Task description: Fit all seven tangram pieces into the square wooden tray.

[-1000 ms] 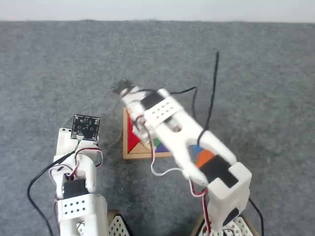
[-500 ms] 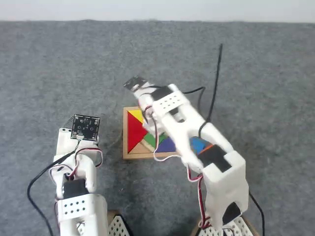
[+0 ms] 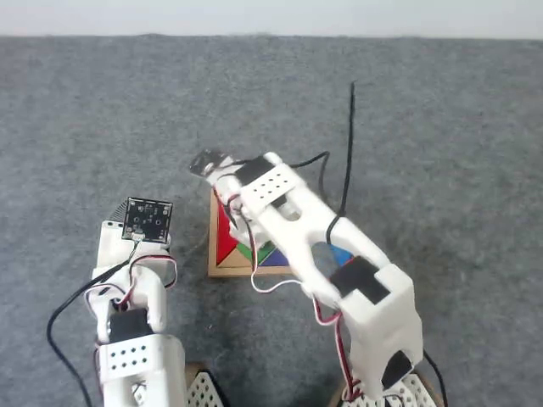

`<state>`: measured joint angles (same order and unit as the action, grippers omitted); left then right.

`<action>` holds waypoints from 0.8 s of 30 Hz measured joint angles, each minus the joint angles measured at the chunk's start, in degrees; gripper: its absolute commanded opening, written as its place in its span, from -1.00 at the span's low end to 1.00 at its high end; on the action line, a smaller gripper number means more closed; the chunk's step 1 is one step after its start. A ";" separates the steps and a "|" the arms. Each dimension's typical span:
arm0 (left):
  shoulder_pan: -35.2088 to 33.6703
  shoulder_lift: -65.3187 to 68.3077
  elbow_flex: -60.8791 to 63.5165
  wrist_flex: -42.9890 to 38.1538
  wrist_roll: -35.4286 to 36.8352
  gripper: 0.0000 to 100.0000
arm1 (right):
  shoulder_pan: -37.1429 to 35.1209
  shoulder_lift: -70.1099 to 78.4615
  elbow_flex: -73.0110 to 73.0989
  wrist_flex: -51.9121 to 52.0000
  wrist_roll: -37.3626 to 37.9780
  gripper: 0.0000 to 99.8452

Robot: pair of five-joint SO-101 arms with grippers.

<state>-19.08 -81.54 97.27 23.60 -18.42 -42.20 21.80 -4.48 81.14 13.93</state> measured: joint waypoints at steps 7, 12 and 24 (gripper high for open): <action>0.00 0.00 0.00 0.00 0.00 -0.97 | 5.54 -14.95 3.96 8.35 6.07 -0.98; 0.00 0.00 0.00 0.00 0.00 -0.97 | 9.85 -24.53 18.29 4.31 8.00 -0.76; 0.00 0.00 0.00 0.00 0.00 -0.97 | 13.27 -28.04 44.75 -17.49 6.15 -0.34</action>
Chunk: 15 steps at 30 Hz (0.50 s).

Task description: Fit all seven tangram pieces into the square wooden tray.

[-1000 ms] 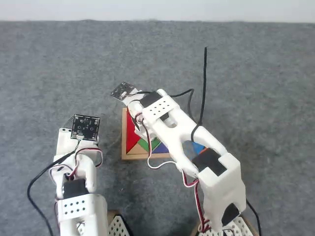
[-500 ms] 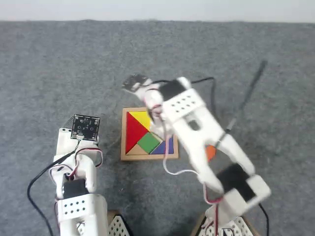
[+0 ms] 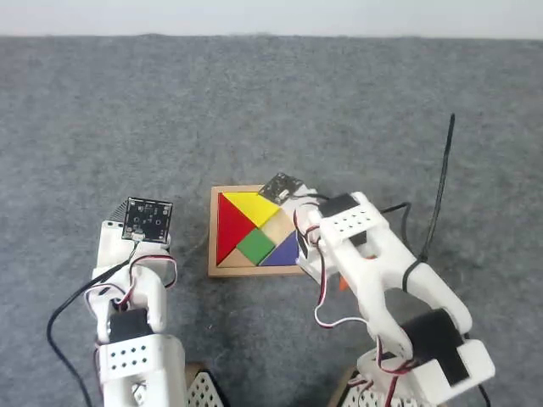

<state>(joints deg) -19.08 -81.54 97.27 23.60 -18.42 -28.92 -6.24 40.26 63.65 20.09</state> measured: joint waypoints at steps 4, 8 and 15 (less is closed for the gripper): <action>0.00 0.00 0.00 0.00 0.00 -0.97 | 0.09 0.00 1.14 -1.05 -0.79 -0.34; 0.00 0.00 0.00 0.00 0.00 -0.97 | 0.26 2.29 1.05 -3.43 1.85 -0.43; 0.00 0.00 0.00 0.00 0.00 -0.97 | 5.63 8.62 -3.69 -1.85 2.99 -0.82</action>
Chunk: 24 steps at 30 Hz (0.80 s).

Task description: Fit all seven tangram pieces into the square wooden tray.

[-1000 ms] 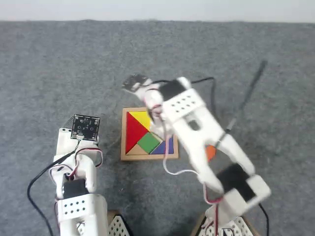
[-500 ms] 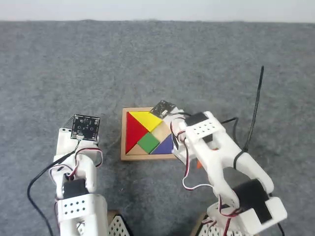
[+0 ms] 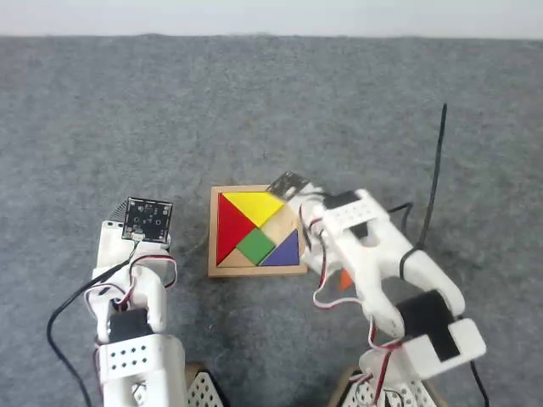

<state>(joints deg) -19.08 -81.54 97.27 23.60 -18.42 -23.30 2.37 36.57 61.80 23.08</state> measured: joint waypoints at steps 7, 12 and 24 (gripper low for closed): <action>0.00 0.00 0.00 0.00 0.00 -0.97 | 2.90 2.81 -3.78 1.32 0.00 -0.98; 0.00 0.00 0.00 0.00 0.00 -0.97 | 3.08 2.73 -3.78 1.32 0.00 -0.98; 0.00 0.00 0.00 0.00 0.00 -0.97 | 2.90 -8.62 -2.73 4.84 -0.09 -0.98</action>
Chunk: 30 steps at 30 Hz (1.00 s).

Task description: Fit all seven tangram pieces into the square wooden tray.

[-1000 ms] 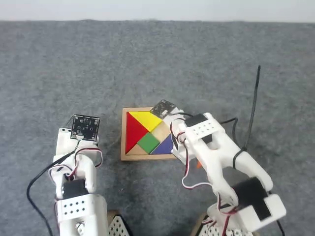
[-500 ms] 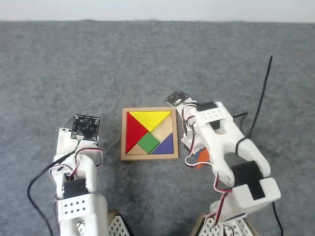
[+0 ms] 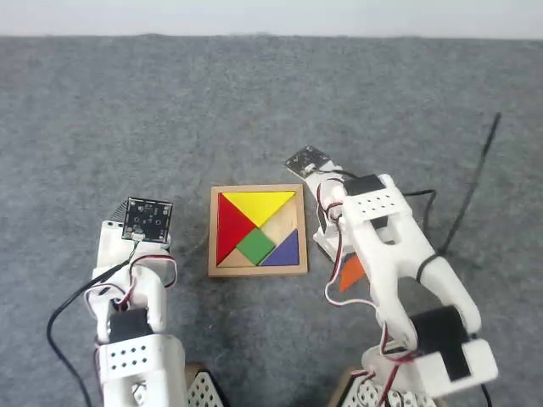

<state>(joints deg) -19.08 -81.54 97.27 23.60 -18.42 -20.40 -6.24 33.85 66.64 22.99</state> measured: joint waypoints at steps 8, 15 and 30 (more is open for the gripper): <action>0.00 0.00 0.00 0.00 0.00 -0.97 | -2.46 -2.73 -5.01 0.18 -0.70 -0.97; 0.00 0.00 0.00 1.32 0.00 -0.97 | -13.89 2.81 -11.34 0.18 13.80 -0.98; -5.01 -0.18 0.00 1.05 2.55 -0.97 | -19.52 24.18 -25.67 -1.58 40.44 -0.95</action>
<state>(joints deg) -24.09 -81.71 97.27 24.66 -15.87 -39.91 17.93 8.18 65.05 63.43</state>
